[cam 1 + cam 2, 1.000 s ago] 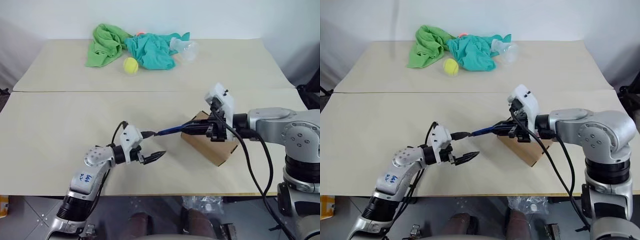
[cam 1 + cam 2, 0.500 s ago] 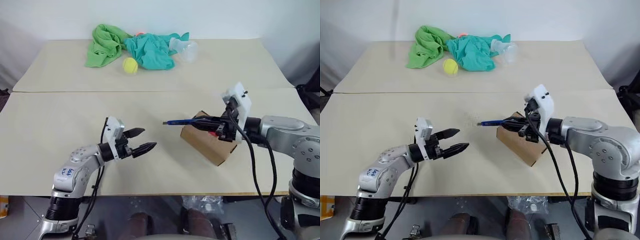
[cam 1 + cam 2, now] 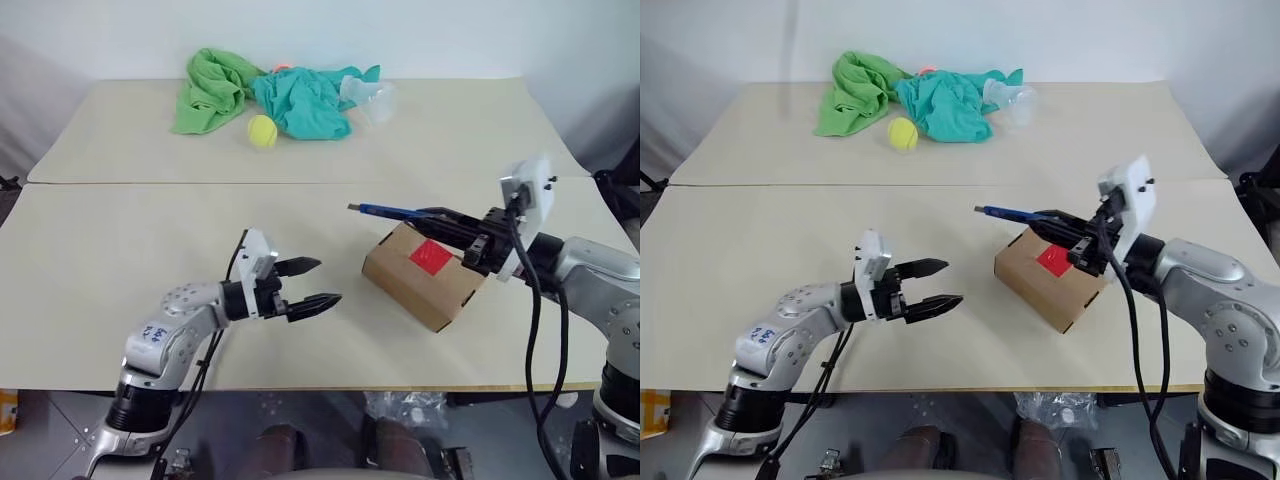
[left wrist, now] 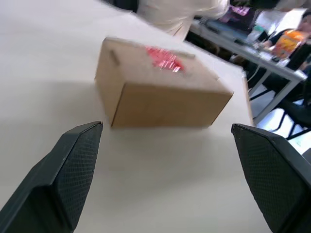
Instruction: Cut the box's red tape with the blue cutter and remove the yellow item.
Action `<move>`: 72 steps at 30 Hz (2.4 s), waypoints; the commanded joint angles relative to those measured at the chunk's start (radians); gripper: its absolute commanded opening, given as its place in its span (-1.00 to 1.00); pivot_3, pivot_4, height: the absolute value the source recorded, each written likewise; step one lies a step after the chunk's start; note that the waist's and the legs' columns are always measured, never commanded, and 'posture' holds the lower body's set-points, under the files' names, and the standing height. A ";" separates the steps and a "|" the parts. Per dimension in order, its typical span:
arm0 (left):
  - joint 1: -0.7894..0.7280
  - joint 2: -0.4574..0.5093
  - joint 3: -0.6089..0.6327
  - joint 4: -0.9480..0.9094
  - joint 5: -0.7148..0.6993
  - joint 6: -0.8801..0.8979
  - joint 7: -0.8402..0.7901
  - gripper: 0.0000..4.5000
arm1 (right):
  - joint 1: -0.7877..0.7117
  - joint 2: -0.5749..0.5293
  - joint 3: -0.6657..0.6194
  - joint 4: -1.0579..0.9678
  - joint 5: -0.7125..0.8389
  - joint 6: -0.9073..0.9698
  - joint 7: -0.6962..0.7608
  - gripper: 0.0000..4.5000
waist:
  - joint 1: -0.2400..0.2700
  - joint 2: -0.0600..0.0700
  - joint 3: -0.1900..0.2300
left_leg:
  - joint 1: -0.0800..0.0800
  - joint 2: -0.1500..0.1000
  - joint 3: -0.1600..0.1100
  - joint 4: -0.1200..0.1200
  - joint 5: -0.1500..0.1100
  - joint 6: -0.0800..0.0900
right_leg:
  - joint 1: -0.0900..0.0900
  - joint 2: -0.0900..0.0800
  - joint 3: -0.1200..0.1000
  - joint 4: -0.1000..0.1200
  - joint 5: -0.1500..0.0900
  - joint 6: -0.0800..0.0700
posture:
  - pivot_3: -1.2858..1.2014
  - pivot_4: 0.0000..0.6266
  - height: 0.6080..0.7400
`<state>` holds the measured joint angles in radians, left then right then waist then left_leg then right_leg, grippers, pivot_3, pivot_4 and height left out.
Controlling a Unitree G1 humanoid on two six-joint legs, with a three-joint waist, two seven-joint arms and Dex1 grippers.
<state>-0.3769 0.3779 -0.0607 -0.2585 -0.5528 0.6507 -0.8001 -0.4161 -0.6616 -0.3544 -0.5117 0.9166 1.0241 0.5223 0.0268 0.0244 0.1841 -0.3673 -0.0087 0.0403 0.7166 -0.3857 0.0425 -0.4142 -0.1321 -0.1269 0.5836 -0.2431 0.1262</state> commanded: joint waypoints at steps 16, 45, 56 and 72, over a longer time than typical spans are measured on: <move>-0.184 -0.233 -0.174 0.251 0.247 -0.334 0.074 -0.99 | 0.249 -0.109 -0.166 -0.185 -0.002 -0.163 -0.042 -0.92 | 0.009 -0.001 0.001 | 0.000 -0.001 0.002 0.001 0.001 0.001 | 0.000 0.000 0.002 0.000 0.001 0.001 | 0.03 -0.52 1.00; -0.394 -0.298 -0.229 0.538 0.358 -0.305 -0.002 -0.99 | 0.318 -0.185 -0.142 -0.127 -0.105 -0.159 -0.108 -0.92 | 0.026 -0.002 0.001 | 0.000 -0.001 0.002 0.002 0.001 0.003 | 0.000 -0.001 0.003 -0.001 0.002 0.002 | 0.03 -0.52 1.00; -0.396 -0.297 -0.225 0.535 0.359 -0.301 -0.010 -0.99 | 0.313 -0.186 -0.139 -0.127 -0.107 -0.156 -0.069 -0.92 | 0.027 -0.002 0.001 | -0.001 -0.002 0.002 0.002 0.001 0.003 | 0.000 -0.001 0.003 -0.001 0.002 0.003 | 0.03 -0.52 1.00; -0.395 -0.300 -0.225 0.530 0.356 -0.294 -0.020 -0.99 | 0.356 -0.196 -0.165 -0.141 -0.102 -0.148 -0.037 -0.92 | 0.027 -0.002 0.001 | 0.000 -0.002 0.002 0.003 0.001 0.003 | 0.000 -0.001 0.003 0.000 0.002 0.003 | 0.03 -0.52 1.00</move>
<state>-0.7671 0.0814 -0.2863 0.2923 -0.1965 0.3553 -0.8109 -0.0636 -0.8433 -0.4835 -0.6259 0.8119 0.8910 0.4764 0.0538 0.0221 0.1854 -0.3676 -0.0104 0.0425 0.7193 -0.3844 0.0459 -0.4139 -0.1328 -0.1238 0.5834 -0.2413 0.1290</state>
